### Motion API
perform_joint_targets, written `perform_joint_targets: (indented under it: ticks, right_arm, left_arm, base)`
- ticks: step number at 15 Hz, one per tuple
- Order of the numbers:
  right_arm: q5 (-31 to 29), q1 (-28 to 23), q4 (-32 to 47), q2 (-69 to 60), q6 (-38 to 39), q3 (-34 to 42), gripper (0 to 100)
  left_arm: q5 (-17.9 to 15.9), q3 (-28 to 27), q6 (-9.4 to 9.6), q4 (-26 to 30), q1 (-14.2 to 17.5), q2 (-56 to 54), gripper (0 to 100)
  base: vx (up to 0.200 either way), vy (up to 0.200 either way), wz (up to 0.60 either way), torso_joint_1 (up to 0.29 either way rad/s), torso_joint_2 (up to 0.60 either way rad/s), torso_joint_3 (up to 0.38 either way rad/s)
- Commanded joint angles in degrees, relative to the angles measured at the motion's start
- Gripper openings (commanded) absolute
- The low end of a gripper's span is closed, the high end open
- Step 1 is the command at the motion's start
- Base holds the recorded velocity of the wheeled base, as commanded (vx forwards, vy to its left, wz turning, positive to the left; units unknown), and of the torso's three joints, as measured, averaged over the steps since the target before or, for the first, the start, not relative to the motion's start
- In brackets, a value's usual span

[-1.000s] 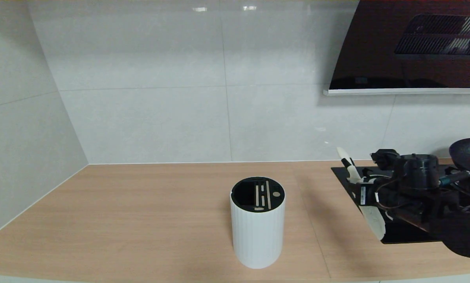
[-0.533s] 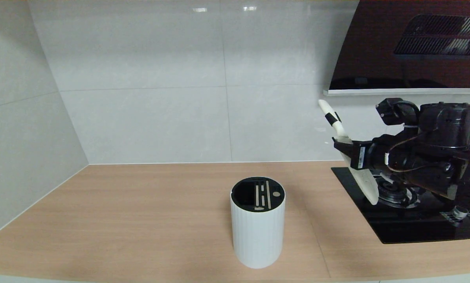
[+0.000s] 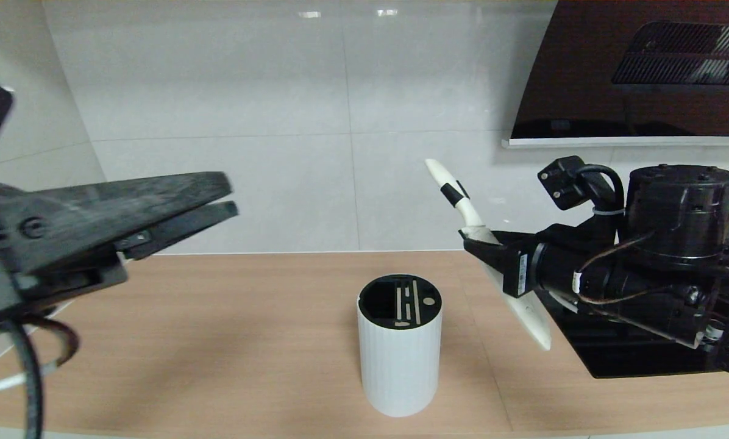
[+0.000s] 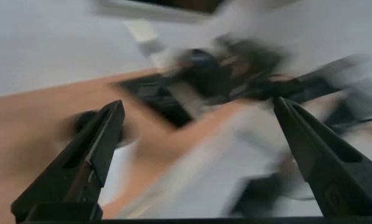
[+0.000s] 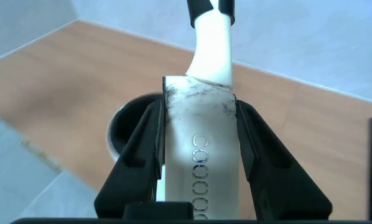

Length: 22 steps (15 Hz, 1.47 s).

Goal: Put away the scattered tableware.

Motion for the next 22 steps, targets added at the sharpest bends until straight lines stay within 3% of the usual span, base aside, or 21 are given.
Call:
perform_joint_targets:
  ticks: [1, 2, 5, 6, 8, 22]
  right_arm:
    - [0.0, 4.1, 0.0, -0.5, 0.2, 0.3, 0]
    - [-0.4, 5.6, 0.1, -0.5, 0.2, 0.4, 0]
    - [-0.9, 8.5, 0.0, -0.4, 0.2, 0.5, 0]
    - [-2.0, 9.6, -0.3, 0.5, 0.3, 0.5, 0]
    - [-3.3, 11.0, -0.6, 1.8, 0.3, 0.3, 0]
    - [-3.5, 15.4, -2.9, 1.9, 1.0, 1.8, 0]
  left_arm:
    - [1.9, 1.5, -6.88, -8.4, -4.0, 13.2, 100]
    - [3.2, 1.5, -8.99, -11.1, -4.6, 15.8, 100]
    - [11.3, 0.4, -8.9, -13.2, -9.4, 22.4, 100]
    - [16.9, 0.0, -8.72, -16.6, -11.5, 26.1, 100]
    - [20.8, 0.2, -8.72, -23.5, -13.1, 29.5, 100]
    - [21.2, 0.3, -8.81, -25.4, -13.2, 31.0, 100]
  base:
    - [0.0, 0.0, 0.0, 0.0, 0.0, 0.0]
    - [0.0, 0.0, 0.0, 0.0, 0.0, 0.0]
    - [0.0, 0.0, 0.0, 0.0, 0.0, 0.0]
    - [0.0, 0.0, 0.0, 0.0, 0.0, 0.0]
    - [0.0, 0.0, 0.0, 0.0, 0.0, 0.0]
    - [0.0, 0.0, 0.0, 0.0, 0.0, 0.0]
